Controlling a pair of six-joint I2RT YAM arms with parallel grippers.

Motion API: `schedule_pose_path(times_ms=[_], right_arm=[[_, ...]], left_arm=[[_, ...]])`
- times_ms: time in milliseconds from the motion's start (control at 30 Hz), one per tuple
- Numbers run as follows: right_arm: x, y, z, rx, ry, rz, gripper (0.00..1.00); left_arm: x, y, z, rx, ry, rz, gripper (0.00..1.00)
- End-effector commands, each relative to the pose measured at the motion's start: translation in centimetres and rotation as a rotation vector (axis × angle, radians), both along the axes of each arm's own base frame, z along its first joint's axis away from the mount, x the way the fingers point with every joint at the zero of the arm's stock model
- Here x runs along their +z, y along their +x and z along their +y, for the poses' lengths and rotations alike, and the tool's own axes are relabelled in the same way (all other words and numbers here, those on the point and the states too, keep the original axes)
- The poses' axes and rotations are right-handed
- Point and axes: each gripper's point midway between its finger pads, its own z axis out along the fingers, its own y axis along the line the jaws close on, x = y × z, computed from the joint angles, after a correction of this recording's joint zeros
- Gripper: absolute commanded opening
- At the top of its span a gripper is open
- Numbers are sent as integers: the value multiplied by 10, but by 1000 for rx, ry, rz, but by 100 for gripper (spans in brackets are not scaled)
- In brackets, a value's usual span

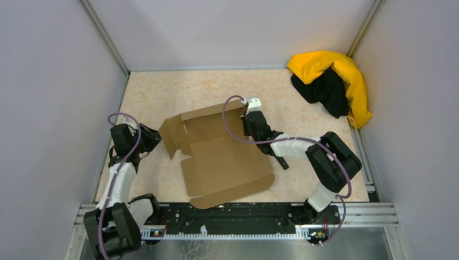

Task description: Fold the paper box

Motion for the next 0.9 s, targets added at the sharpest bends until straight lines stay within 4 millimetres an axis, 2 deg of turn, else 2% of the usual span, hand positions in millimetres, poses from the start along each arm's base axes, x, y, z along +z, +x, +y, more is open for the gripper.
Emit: schedule_pose_path(times_ms=[0,67,133,333,667,867], right_arm=[[17,10,24,47,57,15,0],[15,10,27,52,54,35,0],[13,11,29,56,54,49,0],[9,10,31,55,58,61,0],[1,8,26,40,62,61,0],[-3,7,27,38,68,68,0]], left_arm=[[25,12,-12,-66,-16,-146,46],[27,12,-18,-85,-16,-174,53],[26,13,-24,-101,-7,-188,56],[20,12,-43,-151,22,-187,58],[22,11,-52,-165,59,-199,59],[20,8,-63,-191,73,-206,65]])
